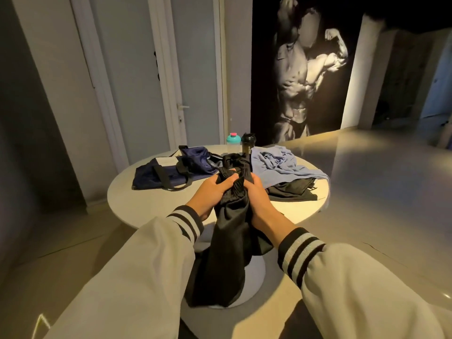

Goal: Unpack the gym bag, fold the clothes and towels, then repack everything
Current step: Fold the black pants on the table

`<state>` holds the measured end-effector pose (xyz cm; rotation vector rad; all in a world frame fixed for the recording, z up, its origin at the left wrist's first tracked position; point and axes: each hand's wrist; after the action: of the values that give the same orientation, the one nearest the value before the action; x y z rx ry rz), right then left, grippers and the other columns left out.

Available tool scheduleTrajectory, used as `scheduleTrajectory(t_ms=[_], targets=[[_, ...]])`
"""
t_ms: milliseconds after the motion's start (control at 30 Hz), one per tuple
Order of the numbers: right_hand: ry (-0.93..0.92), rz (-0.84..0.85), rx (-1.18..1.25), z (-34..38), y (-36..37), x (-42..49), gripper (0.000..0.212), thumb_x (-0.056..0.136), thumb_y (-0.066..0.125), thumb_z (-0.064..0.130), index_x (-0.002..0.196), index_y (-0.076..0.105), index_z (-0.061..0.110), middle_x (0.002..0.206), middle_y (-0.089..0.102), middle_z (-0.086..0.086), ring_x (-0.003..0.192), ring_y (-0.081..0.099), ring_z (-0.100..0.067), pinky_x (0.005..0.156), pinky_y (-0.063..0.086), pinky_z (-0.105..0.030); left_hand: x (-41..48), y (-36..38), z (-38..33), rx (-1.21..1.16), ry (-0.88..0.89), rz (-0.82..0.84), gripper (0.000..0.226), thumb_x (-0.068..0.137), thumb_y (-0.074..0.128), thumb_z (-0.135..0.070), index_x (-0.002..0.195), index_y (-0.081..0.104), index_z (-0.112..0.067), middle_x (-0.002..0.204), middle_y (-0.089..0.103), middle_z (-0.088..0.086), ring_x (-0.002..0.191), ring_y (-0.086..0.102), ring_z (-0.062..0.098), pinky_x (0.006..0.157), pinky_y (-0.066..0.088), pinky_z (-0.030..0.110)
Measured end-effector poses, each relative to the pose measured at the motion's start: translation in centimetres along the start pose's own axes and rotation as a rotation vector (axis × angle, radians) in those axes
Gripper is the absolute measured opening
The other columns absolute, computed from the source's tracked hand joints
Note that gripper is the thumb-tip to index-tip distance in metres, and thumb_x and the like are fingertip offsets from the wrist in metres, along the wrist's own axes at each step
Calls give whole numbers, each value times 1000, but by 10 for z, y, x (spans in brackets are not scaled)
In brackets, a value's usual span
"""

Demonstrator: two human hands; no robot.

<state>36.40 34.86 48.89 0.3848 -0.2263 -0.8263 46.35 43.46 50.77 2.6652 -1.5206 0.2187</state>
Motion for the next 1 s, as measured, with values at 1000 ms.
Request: scheduleTrajectory(t_ms=[1000], targets=[[459, 44, -249, -47, -40, 14, 27, 107, 40, 38, 107, 59, 20, 102, 67, -6, 81, 64, -18, 76, 54, -35, 35, 5, 60, 686, -35, -44, 41, 102, 51, -45, 119, 69, -13, 117, 70, 11, 107, 63, 28, 102, 46, 39]])
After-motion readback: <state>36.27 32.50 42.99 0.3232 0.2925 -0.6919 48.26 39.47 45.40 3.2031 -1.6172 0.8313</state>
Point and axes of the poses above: each hand's wrist, its own x-axis towards the middle knuckle, its own y-axis out of the palm, z = x × y
